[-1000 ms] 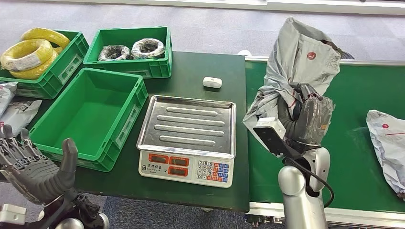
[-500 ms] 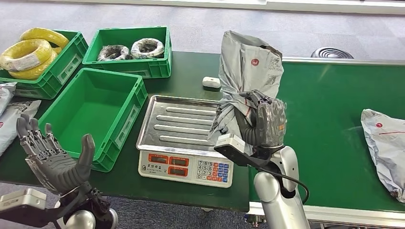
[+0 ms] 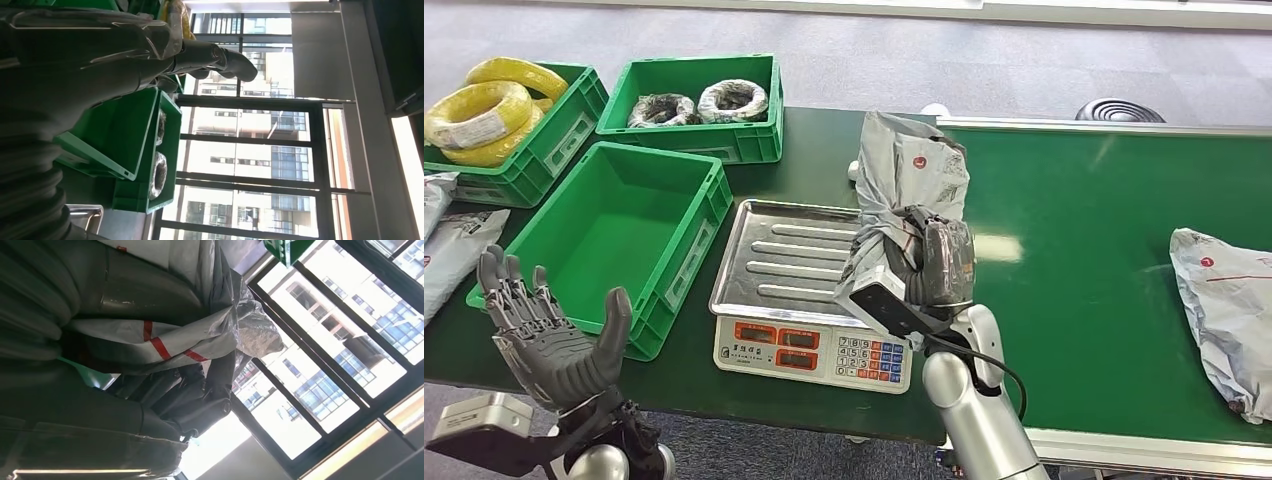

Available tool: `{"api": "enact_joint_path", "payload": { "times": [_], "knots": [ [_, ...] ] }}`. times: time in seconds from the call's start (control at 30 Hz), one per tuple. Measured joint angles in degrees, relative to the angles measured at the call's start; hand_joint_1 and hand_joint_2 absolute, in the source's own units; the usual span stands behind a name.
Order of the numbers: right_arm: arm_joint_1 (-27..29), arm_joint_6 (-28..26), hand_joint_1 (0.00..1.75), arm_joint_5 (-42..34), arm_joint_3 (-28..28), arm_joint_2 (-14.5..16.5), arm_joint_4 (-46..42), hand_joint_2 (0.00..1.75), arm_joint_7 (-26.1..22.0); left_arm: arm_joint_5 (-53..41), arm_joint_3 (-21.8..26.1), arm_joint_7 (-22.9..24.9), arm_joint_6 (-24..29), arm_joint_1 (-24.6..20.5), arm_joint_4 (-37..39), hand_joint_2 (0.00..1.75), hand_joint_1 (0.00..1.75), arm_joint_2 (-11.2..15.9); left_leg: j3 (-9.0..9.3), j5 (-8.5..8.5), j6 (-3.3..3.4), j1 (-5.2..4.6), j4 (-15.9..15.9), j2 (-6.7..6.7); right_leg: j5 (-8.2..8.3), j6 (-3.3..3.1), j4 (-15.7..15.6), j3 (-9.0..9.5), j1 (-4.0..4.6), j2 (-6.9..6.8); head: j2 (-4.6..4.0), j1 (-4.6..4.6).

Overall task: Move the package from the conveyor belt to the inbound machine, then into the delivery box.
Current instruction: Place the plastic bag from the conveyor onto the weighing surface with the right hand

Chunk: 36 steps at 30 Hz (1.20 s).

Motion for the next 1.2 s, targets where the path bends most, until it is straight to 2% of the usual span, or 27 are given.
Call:
{"api": "enact_joint_path", "payload": {
  "times": [0.47,0.7,0.83,0.87,0.97,1.0,1.2],
  "knots": [
    [0.1,-1.1,1.75,0.1,-0.1,0.6,4.2,1.75,0.0,0.0,-0.3,0.0,0.1,0.5,0.0,1.75,0.00,0.0,-0.02,0.00,0.00,0.00,0.0,0.00,0.00,0.00,0.0,-0.04,0.00,0.00,0.00,-0.01],
    [3.2,-8.3,1.75,1.4,-1.2,1.1,5.2,1.75,1.7,0.4,-0.4,0.0,1.0,0.6,0.0,1.75,0.00,0.3,-0.06,0.00,0.00,0.00,0.0,0.00,-0.01,0.00,0.0,-0.09,0.00,0.00,0.00,-0.01],
    [4.7,-9.9,1.75,1.6,-2.0,1.2,6.1,1.75,1.7,1.1,-0.9,0.0,1.1,0.6,0.0,1.75,0.00,0.7,-0.07,0.00,0.00,0.00,0.0,0.00,-0.01,0.00,0.0,-0.10,0.00,0.00,0.00,0.00],
    [5.1,-9.9,1.62,1.6,-2.2,1.2,6.2,1.75,1.7,1.2,-1.0,0.0,1.1,0.7,0.1,1.75,0.00,0.8,-0.07,0.00,0.00,0.00,0.0,0.00,-0.01,0.00,0.0,-0.10,0.00,0.00,0.00,0.00],
    [5.8,-9.9,0.31,1.6,-2.7,1.3,6.3,1.75,1.7,1.3,-1.2,0.0,1.1,0.8,0.2,1.75,0.00,1.1,-0.06,0.00,0.00,0.00,0.0,0.00,0.00,0.00,0.0,-0.10,0.00,0.00,0.00,0.00],
    [6.0,-9.9,0.00,1.6,-2.8,1.3,6.3,1.75,1.7,1.3,-1.3,0.0,1.1,0.8,0.3,1.75,0.00,1.2,-0.06,0.00,0.00,0.00,0.0,0.00,0.00,0.00,0.0,-0.10,0.00,0.00,0.00,-0.01],
    [6.5,-9.9,0.00,1.1,-3.3,1.3,6.3,1.75,1.7,1.8,-1.9,0.0,1.2,0.4,0.4,1.75,0.00,1.6,-0.06,0.00,0.00,0.00,0.0,0.00,0.00,0.00,0.0,-0.10,0.00,0.00,0.00,0.00]
  ]
}}
